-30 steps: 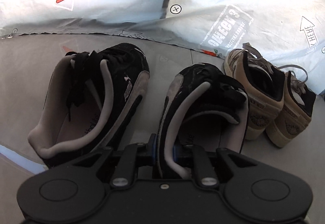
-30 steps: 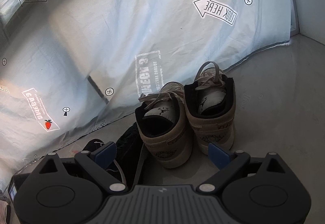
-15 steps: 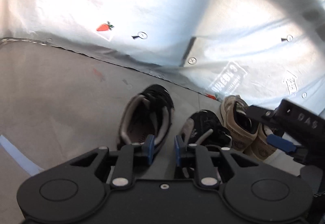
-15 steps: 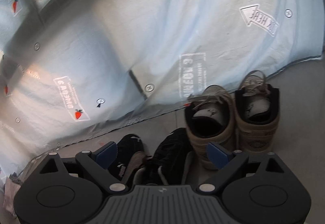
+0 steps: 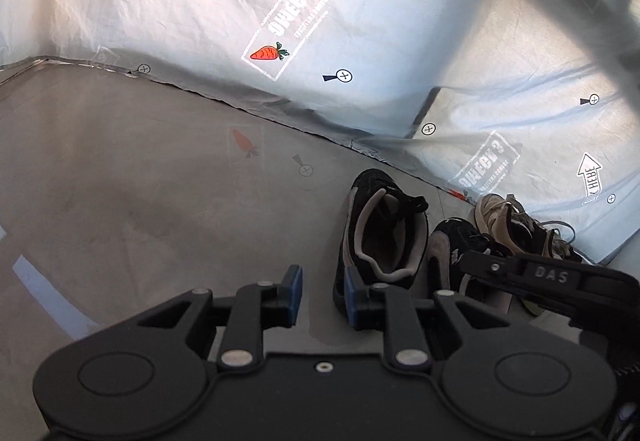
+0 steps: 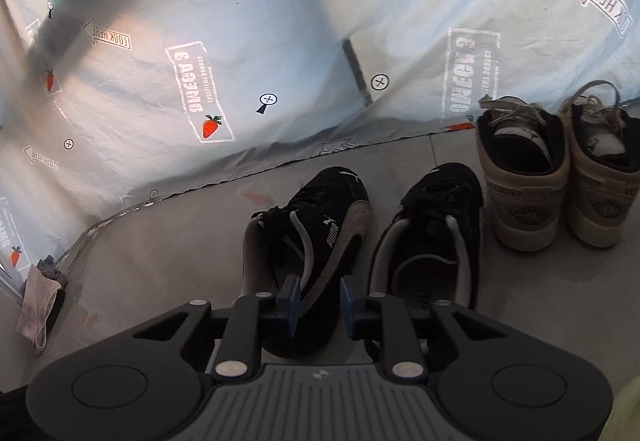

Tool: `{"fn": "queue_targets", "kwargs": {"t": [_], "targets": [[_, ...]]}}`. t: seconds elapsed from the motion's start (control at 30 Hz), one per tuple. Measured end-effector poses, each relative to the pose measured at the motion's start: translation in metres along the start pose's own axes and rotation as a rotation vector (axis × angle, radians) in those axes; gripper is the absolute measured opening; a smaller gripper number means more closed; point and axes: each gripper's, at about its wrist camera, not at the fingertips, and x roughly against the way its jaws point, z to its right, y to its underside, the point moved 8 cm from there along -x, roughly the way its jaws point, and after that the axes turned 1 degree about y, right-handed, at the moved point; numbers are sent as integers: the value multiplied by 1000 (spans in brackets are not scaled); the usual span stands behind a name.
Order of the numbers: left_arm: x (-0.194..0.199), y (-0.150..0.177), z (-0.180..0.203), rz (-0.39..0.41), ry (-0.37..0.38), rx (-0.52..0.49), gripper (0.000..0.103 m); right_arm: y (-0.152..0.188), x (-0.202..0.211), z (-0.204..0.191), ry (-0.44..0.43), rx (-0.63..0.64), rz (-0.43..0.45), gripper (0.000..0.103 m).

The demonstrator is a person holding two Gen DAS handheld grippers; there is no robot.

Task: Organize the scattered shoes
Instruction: 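Lower the black sneakers onto the floor and open both tools, then move the right tool to the black Puma sneaker on the floor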

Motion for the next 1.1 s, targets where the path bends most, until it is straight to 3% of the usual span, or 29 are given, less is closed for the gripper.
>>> {"fn": "queue_targets", "kwargs": {"t": [0.1, 0.23, 0.3, 0.43, 0.7, 0.83, 0.93, 1.1], "targets": [[3, -3, -10, 8, 6, -12, 22, 5, -32, -2, 15, -23, -72, 36], [5, -1, -17, -15, 48, 18, 22, 9, -49, 4, 12, -172, -71, 36], [4, 0, -15, -30, 75, -20, 22, 9, -49, -1, 18, -187, -78, 36], [13, -3, -26, 8, 78, -15, 22, 14, -59, -33, 42, -114, -91, 37], [46, 14, -73, 81, -22, 97, 22, 13, -99, -84, -66, -110, -73, 47], [65, 30, -88, 88, -43, 161, 24, 10, -112, -106, -112, -26, -104, 48], [75, 39, -95, 92, -57, 200, 24, 17, -119, -118, -151, 44, -181, 47], [87, 46, -101, 95, -78, 252, 24, 23, -78, -107, -152, 152, -138, 48]]}}
